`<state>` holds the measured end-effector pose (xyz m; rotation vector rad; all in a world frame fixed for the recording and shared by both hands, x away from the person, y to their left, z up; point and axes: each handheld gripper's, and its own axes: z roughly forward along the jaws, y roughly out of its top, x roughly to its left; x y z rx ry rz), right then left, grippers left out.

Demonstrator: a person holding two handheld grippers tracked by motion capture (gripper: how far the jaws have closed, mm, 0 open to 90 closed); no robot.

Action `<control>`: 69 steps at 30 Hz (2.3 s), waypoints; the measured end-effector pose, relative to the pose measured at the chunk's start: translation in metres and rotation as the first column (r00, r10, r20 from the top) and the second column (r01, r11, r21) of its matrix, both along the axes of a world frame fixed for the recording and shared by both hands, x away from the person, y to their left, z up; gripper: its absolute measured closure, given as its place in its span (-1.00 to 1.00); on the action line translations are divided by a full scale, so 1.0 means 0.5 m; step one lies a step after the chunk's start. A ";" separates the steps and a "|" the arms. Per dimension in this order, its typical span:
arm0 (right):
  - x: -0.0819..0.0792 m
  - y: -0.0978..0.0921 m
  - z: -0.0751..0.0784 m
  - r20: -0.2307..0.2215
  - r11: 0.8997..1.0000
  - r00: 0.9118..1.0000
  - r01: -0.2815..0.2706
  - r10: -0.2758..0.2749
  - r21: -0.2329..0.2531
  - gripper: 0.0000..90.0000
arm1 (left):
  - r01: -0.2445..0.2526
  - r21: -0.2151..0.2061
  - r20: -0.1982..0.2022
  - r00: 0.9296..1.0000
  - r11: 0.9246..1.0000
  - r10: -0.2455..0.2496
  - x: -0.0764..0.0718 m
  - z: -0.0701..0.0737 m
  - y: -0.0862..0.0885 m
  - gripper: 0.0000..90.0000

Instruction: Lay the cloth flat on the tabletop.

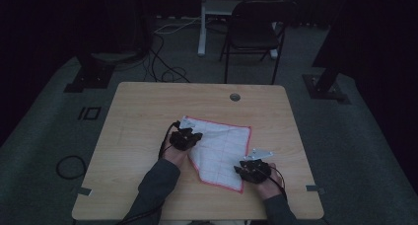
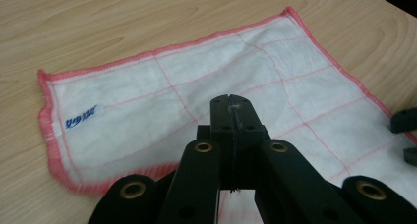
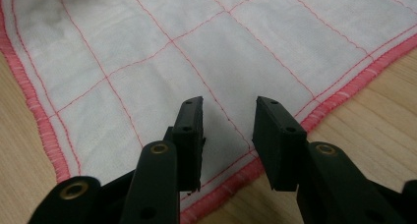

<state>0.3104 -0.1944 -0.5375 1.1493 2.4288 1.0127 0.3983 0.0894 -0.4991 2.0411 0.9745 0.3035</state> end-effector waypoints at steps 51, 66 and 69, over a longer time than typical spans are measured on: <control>-0.002 0.002 0.000 0.005 1.000 1.000 0.000 0.000 -0.012 0.42 | -0.069 -0.002 -0.099 0.993 0.998 0.069 -0.118 -0.051 0.196 0.45; -0.001 0.001 0.000 0.004 1.000 1.000 -0.001 0.001 -0.008 0.42 | 0.011 0.002 -0.118 0.993 1.000 -0.010 -0.109 -0.053 0.162 0.90; -0.002 0.001 0.000 0.005 1.000 1.000 -0.001 0.001 -0.008 0.42 | 0.009 -0.006 -0.097 0.995 1.000 -0.010 -0.118 -0.035 0.164 0.96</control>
